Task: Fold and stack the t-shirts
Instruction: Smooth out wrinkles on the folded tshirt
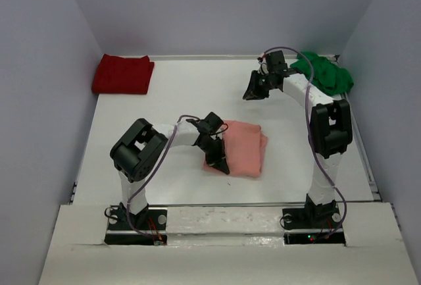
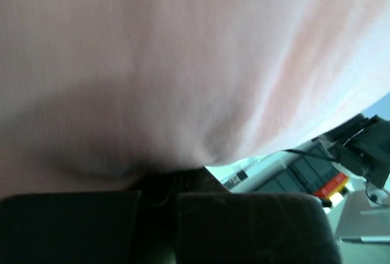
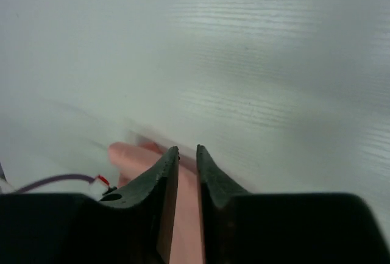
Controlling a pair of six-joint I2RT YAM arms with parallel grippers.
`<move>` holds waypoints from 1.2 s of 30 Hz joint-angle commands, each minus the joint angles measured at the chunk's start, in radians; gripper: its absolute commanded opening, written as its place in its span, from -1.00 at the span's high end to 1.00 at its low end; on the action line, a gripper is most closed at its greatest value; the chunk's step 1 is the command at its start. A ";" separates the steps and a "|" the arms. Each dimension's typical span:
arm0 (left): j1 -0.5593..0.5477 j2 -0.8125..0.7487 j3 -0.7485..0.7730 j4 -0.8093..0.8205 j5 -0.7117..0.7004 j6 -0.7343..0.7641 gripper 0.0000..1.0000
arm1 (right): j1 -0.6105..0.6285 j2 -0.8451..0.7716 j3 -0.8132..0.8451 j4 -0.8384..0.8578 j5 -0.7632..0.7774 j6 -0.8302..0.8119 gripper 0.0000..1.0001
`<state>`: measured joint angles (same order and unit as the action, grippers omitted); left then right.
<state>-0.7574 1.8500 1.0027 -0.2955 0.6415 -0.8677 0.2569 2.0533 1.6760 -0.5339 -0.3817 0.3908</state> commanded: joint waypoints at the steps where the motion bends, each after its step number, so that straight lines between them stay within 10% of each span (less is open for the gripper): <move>1: 0.020 0.003 0.143 -0.111 -0.130 0.090 1.00 | 0.015 -0.125 0.044 -0.152 -0.069 0.014 0.17; 3: 0.029 0.000 0.243 -0.169 -0.157 0.119 1.00 | 0.015 -0.177 -0.011 -0.187 -0.049 0.019 -0.39; 5: 0.038 -0.003 0.356 -0.232 -0.173 0.139 1.00 | 0.015 -0.260 -0.060 -0.198 -0.033 0.025 -0.54; 11: 0.104 -0.012 0.606 -0.387 -0.206 0.229 1.00 | 0.004 -0.419 -0.212 -0.290 -0.002 0.072 -0.59; 19: 0.299 0.029 0.570 -0.482 -0.262 0.377 1.00 | -0.005 -0.616 -0.461 -0.321 -0.046 0.190 -0.65; 24: 0.349 0.052 0.505 -0.441 -0.316 0.453 0.09 | -0.005 -0.656 -0.578 -0.295 -0.029 0.195 -0.67; 36: 0.357 0.147 0.401 -0.275 -0.180 0.510 -0.24 | -0.005 -0.719 -0.579 -0.298 -0.016 0.214 -0.68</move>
<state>-0.3962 1.9808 1.4330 -0.6369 0.3843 -0.3931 0.2550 1.3739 1.0813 -0.8459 -0.4065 0.5922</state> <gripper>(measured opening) 0.614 0.839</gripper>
